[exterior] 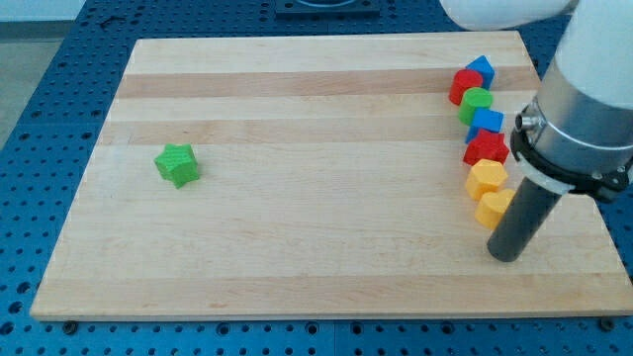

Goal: Slide the green star towards the bottom of the yellow heart

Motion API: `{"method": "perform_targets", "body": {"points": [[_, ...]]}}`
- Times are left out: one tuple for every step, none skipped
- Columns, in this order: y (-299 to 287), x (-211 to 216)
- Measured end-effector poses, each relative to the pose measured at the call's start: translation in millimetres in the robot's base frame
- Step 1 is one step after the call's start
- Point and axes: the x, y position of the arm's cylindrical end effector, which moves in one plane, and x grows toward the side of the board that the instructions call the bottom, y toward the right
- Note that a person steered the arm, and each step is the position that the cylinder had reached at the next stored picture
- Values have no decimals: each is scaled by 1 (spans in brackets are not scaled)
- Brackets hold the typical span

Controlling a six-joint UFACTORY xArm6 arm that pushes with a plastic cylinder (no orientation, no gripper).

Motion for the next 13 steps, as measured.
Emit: {"method": "perform_targets", "body": {"points": [[5, -10], [6, -14], [6, -14], [-27, -12], [-89, -29], [-147, -71], [-206, -132], [-275, -168], [-362, -183], [-430, -174], [-463, -145], [-460, -119], [-417, -111]]}}
